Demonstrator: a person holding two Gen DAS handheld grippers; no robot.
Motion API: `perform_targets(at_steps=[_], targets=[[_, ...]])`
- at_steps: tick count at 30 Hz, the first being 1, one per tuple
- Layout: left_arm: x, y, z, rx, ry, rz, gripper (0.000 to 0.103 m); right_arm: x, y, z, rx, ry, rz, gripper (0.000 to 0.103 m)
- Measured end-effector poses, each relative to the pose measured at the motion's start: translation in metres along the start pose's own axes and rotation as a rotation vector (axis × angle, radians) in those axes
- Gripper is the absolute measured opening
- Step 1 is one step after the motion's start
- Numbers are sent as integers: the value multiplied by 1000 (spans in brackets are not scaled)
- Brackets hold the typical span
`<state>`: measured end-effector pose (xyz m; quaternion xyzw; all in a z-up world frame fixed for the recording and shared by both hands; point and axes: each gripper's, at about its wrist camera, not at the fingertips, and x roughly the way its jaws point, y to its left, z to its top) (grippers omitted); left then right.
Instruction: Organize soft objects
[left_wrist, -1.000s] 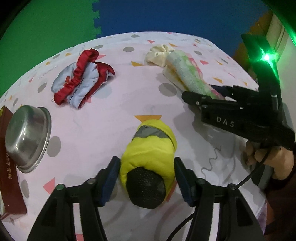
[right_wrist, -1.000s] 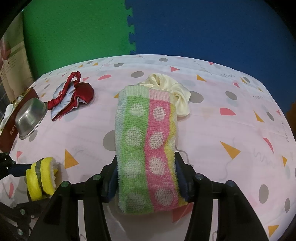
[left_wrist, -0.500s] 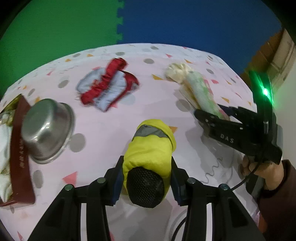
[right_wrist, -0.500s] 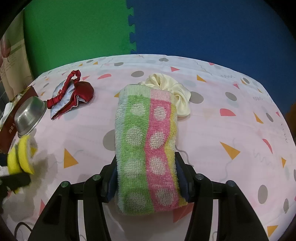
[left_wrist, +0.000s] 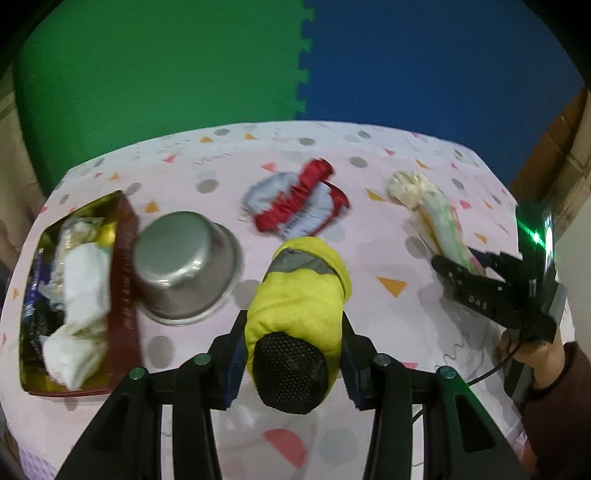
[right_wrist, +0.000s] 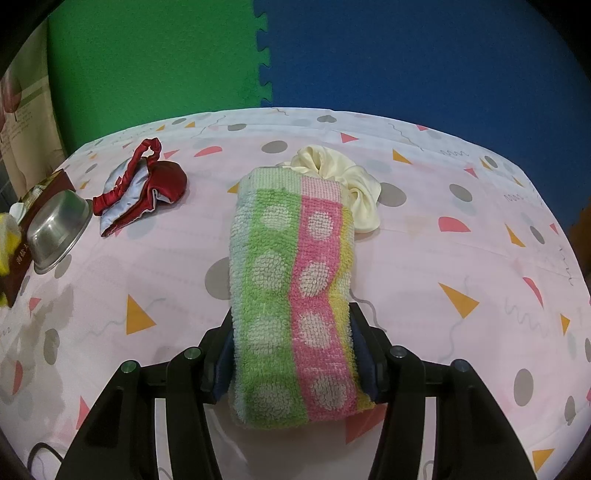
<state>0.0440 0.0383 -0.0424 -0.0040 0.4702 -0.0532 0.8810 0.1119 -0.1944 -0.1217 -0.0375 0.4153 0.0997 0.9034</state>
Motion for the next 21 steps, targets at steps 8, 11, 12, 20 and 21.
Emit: perform_targets(at_steps=[8, 11, 12, 20, 21], targets=[[-24, 59, 9, -102, -37, 90, 44, 0, 0, 0, 0, 0, -1, 52], [-32, 83, 13, -136, -48, 133, 44, 0, 0, 0, 0, 0, -1, 52], [-34, 89, 14, -144, -50, 147, 44, 0, 0, 0, 0, 0, -1, 52], [-42, 143, 23, -213, -51, 221, 44, 0, 0, 0, 0, -1, -2, 52], [-43, 148, 24, -216, -55, 231, 44, 0, 0, 0, 1, -1, -2, 53]])
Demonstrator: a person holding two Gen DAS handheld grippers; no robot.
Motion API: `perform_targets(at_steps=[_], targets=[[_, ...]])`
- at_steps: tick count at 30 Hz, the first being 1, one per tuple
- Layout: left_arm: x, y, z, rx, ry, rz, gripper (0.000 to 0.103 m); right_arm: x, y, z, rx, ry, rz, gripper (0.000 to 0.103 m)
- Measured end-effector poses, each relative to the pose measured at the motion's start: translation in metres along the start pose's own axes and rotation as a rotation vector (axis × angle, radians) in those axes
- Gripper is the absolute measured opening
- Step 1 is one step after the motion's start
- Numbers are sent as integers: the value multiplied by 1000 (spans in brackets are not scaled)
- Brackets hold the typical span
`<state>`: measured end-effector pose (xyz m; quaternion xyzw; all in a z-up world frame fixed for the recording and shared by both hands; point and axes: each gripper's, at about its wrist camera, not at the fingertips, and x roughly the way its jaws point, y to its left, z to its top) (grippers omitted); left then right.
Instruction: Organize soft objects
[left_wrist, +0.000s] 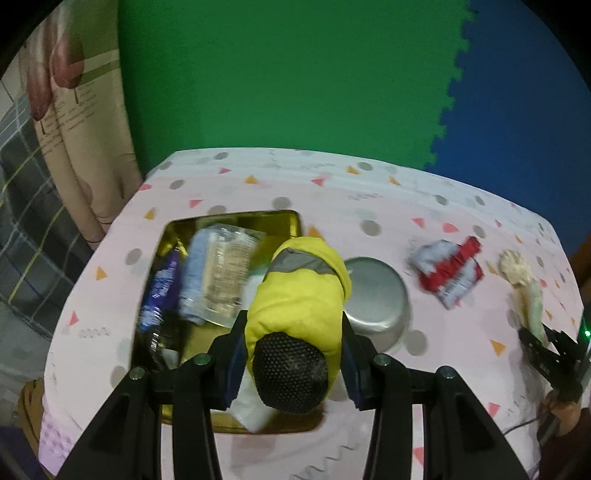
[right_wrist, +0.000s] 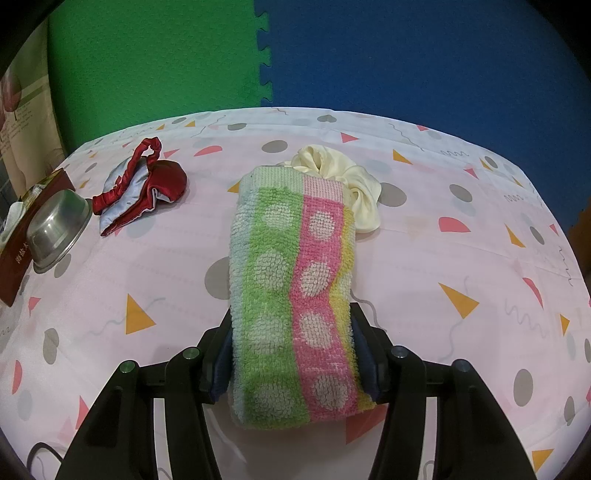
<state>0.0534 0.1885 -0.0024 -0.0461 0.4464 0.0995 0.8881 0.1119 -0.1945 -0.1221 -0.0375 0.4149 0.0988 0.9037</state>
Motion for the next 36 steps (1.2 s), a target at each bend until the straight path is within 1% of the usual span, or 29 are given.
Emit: perform_targets(at_steps=[7, 11, 14, 17, 21, 25, 36], targets=[[15, 28, 14, -22, 12, 64, 44, 0, 0, 0, 0, 0, -1, 53], [23, 42, 20, -35, 20, 86, 44, 0, 0, 0, -1, 0, -1, 53], [32, 54, 25, -57, 36, 88, 44, 0, 0, 0, -1, 0, -1, 53], [42, 63, 27, -75, 63, 76, 44, 0, 0, 0, 0, 0, -1, 53], [55, 67, 22, -67, 87, 97, 44, 0, 0, 0, -1, 0, -1, 54], [65, 71, 14, -73, 109, 99, 44, 1, 0, 0, -1, 0, -1, 54], [72, 70, 4, -38, 124, 119, 48, 1, 0, 0, 0, 0, -3, 55]])
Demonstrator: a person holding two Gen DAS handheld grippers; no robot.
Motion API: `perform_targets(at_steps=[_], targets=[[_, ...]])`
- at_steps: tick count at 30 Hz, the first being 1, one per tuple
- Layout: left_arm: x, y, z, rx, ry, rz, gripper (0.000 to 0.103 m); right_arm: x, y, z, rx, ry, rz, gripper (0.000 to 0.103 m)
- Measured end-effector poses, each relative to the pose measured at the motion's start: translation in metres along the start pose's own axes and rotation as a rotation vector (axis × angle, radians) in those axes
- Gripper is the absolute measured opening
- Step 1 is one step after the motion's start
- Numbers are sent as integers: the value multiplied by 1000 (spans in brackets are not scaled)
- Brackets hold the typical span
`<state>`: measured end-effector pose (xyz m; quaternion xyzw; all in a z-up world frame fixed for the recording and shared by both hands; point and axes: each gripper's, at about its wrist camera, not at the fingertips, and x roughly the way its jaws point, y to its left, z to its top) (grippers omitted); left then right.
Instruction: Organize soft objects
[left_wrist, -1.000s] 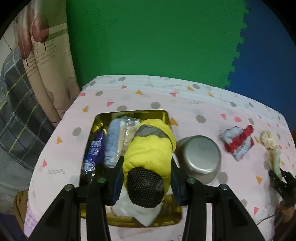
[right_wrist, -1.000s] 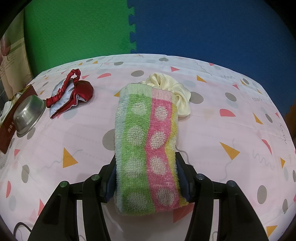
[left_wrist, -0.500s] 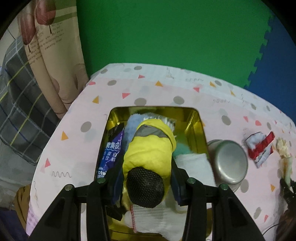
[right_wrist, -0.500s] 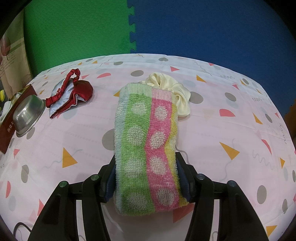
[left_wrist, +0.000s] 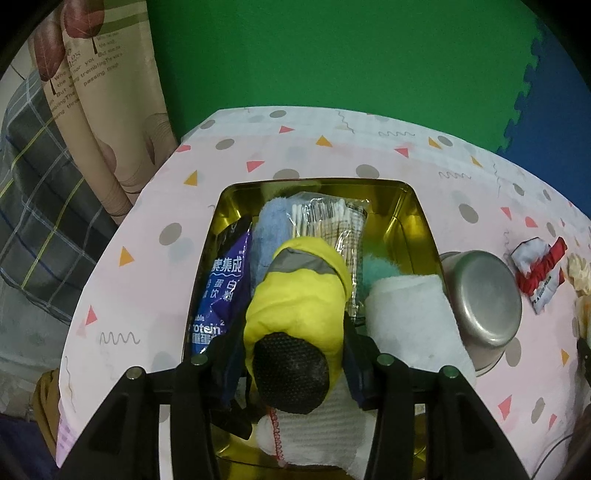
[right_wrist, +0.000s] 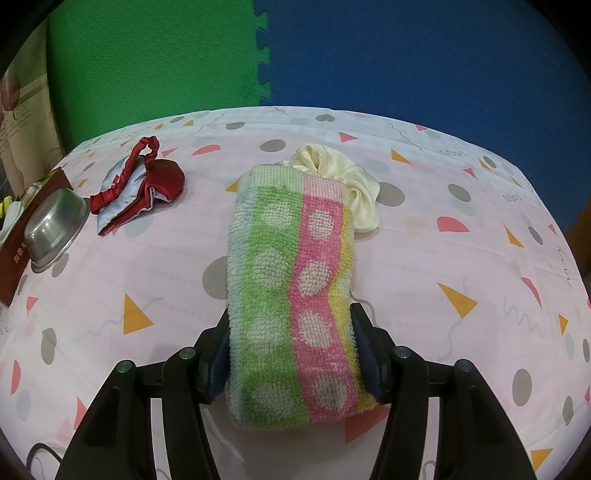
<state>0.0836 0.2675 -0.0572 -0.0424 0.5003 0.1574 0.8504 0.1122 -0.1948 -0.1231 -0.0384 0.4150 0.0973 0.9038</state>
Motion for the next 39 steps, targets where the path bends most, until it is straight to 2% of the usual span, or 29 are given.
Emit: perform_targets(at_steps=[11, 20, 31, 34, 39], targets=[[-14, 6, -2, -1, -14, -35, 52, 0, -2, -1, -2, 1, -4, 56], [-40, 7, -11, -11, -72, -60, 52, 0, -1, 0, -3, 1, -6, 57], [-56, 6, -43, -25, -112, -39, 52, 0, -1, 0, -3, -2, -9, 58], [-55, 9, -50, -35, -119, -17, 52, -1, -1, 0, 0, -6, -31, 64], [-50, 12, -59, -37, -123, -1, 52, -5, -1, 0, 13, -11, -47, 61]])
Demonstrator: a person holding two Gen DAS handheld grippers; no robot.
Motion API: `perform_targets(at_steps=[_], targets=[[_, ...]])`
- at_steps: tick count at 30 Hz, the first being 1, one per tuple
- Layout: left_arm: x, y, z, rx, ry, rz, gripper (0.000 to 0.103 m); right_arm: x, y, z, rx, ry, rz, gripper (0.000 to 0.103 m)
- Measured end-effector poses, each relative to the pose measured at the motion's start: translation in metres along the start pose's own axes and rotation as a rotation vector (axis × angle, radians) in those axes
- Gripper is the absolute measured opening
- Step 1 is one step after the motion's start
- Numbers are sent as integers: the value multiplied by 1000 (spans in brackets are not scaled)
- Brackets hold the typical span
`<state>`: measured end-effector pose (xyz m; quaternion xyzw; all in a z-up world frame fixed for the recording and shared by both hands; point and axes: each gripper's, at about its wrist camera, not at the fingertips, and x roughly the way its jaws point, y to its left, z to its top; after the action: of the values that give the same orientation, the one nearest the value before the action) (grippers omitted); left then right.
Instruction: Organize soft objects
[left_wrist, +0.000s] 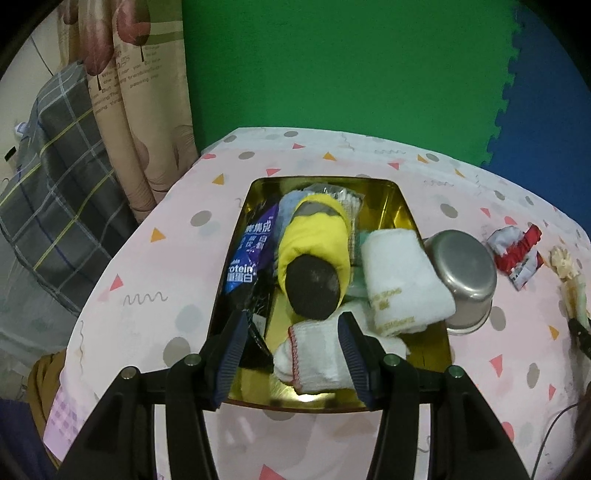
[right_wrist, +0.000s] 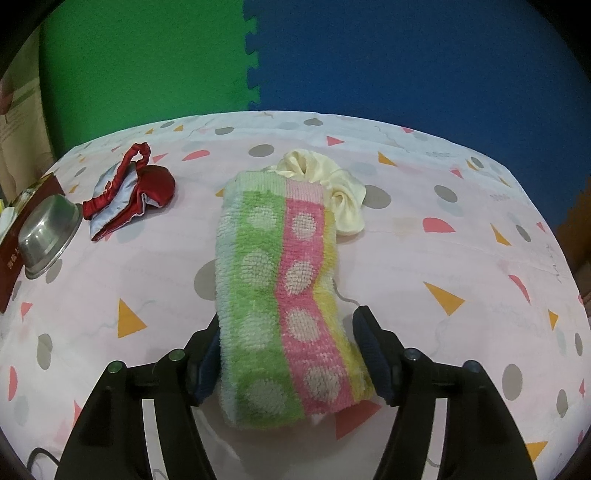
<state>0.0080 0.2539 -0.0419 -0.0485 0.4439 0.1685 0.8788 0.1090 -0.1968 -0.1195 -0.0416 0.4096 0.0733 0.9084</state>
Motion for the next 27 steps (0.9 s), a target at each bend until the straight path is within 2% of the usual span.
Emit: perform_targets(at_steps=[5, 9, 14, 27], targets=[[4, 0, -5, -5, 3, 1, 52, -2, 7, 1, -24, 1, -28, 47], [5, -1, -8, 5, -8, 10, 52, -3, 12, 3, -32, 11, -50, 43], [2, 3, -12, 2, -33, 16, 52, -9, 18, 7, -26, 8, -63, 32], [1, 8, -14, -6, -44, 0, 52, -25, 40, 14, -15, 2, -28, 30]])
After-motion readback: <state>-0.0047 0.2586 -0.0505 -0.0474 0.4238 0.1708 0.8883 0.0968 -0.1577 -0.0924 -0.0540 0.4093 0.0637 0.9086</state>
